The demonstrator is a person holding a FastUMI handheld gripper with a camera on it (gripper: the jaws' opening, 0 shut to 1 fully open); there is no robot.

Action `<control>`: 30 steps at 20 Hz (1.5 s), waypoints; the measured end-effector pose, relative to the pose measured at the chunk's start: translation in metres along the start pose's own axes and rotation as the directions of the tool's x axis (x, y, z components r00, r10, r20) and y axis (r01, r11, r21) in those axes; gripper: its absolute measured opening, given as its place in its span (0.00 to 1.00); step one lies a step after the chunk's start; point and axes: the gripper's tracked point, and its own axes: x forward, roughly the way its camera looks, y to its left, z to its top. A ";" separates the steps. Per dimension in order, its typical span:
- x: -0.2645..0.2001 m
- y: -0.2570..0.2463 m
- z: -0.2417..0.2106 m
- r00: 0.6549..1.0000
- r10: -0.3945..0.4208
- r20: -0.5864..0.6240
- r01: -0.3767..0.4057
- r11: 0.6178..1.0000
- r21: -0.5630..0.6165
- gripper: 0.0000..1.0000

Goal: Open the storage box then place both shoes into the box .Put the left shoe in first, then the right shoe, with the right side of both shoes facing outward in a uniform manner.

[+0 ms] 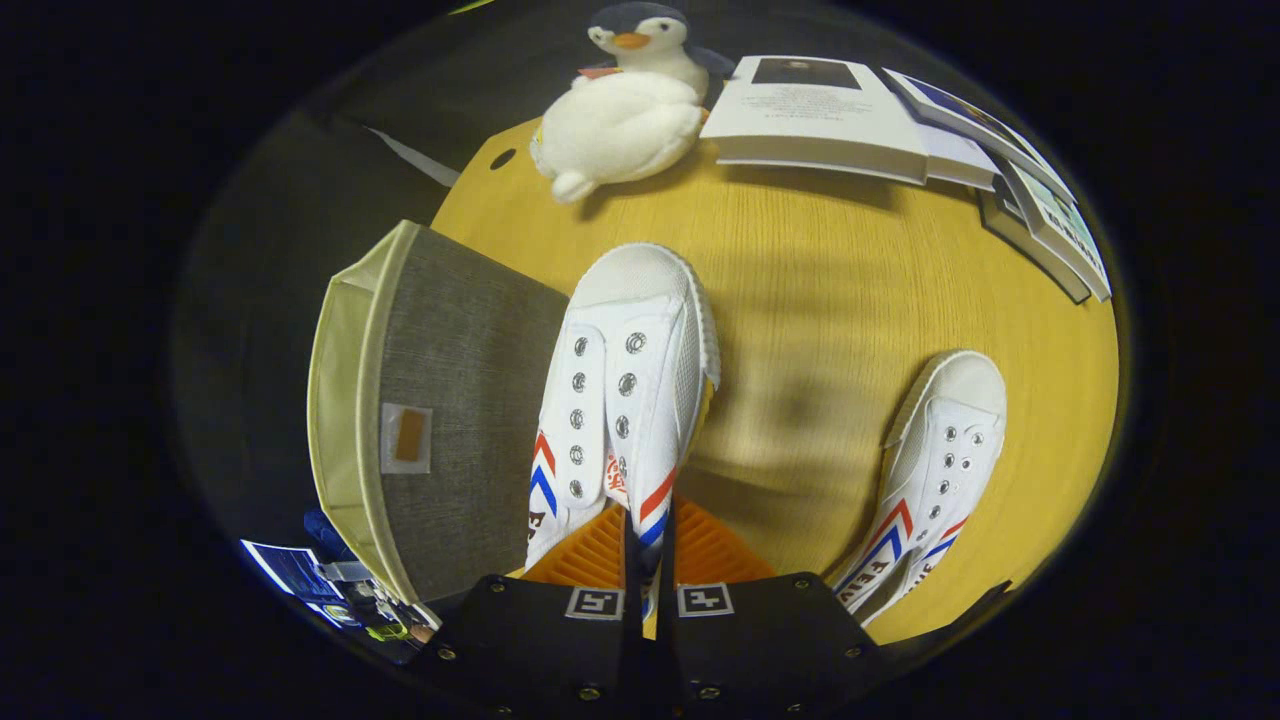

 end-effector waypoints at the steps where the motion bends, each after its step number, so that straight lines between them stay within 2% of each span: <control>1: -0.011 0.006 0.004 1.000 0.007 0.011 -0.007 1.000 -0.007 0.05; 6: -0.067 0.046 0.024 0.996 0.033 0.082 -0.028 0.998 -0.064 0.05; 10: -0.098 0.095 0.034 0.988 0.111 0.111 -0.100 0.989 -0.105 0.05; 13: -0.098 0.141 0.041 0.979 0.178 0.099 -0.165 0.978 -0.126 0.05; 17: -0.062 0.179 0.039 0.985 0.168 0.047 -0.157 0.971 -0.178 0.05; 21: -0.005 0.199 0.024 0.991 0.127 -0.045 -0.133 0.981 -0.143 0.05; 25: 0.045 0.202 0.013 0.995 0.030 -0.095 -0.044 0.989 -0.144 0.05; 27: 0.057 0.210 0.009 0.995 0.013 -0.096 -0.026 0.990 -0.135 0.05; 30: 0.061 0.219 -0.004 0.995 -0.002 -0.103 -0.017 0.982 -0.186 0.05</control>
